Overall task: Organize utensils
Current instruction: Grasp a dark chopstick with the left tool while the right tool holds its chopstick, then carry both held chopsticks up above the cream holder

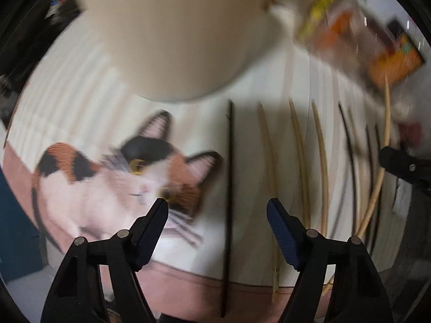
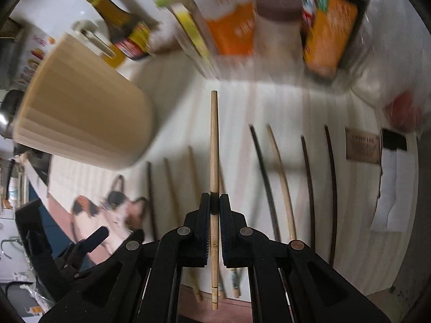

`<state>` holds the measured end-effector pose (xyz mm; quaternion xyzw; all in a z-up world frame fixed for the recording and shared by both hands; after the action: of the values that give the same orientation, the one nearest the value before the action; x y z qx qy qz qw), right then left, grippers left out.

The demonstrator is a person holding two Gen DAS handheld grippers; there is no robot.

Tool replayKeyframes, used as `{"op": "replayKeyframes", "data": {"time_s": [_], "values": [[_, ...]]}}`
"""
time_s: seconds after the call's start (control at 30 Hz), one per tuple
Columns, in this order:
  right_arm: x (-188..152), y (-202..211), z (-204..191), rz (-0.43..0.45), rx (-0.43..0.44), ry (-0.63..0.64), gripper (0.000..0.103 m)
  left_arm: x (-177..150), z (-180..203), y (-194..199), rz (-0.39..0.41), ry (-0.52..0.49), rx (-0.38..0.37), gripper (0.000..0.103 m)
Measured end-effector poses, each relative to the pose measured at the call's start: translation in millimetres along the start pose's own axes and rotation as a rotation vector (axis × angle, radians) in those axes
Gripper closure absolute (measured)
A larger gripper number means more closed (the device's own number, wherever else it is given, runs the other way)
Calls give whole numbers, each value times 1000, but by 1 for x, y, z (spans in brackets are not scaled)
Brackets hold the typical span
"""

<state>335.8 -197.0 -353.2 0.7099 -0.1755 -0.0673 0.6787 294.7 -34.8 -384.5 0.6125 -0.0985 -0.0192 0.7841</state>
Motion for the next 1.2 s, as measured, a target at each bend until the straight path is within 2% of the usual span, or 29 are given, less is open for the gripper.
{"op": "replayKeyframes", "data": {"time_s": [0.07,0.1,0.13,0.17,0.27,0.3,0.4,0.67,0.83,0.9,1.07,1.2], "values": [[-2,-8,8,-16,-5,-16,96,-2,5,-19,-61,-6,12,54],[-2,-9,11,-20,-9,-22,96,-2,7,-19,-50,-18,32,57],[-3,-12,14,-25,-10,-28,96,-2,12,-20,-43,-40,44,65],[-2,-12,13,-26,-9,-31,96,-2,15,-20,-45,-51,66,64],[-1,-12,17,-23,-9,-39,96,-3,21,-20,-32,-54,58,77],[0,-11,17,-22,-9,-40,96,-4,22,-19,-17,-61,71,99],[1,-6,16,-16,0,-38,96,-7,26,-17,-16,-41,56,100],[-4,29,15,45,33,-23,96,-15,29,43,114,-14,19,100],[-8,63,10,102,85,-20,96,-25,21,109,240,5,0,100],[-7,80,8,134,109,-20,96,-18,20,128,294,12,-8,100],[5,138,-3,251,180,-7,96,1,23,198,464,4,-32,100],[28,196,-17,371,231,12,96,15,31,256,597,-17,-71,100]]}}
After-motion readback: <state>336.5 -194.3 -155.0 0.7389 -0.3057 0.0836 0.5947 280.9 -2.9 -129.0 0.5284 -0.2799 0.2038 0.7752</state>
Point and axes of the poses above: each gripper's, at about its wrist camera, not at the fingertips, and y roughly against the way its jaws point, z to its right, x to its top, the point moved 4 cm from there along -y, roughly the way its jaws point, and after that the axes turned 9 degrees about -x, right-handed, at the moved point
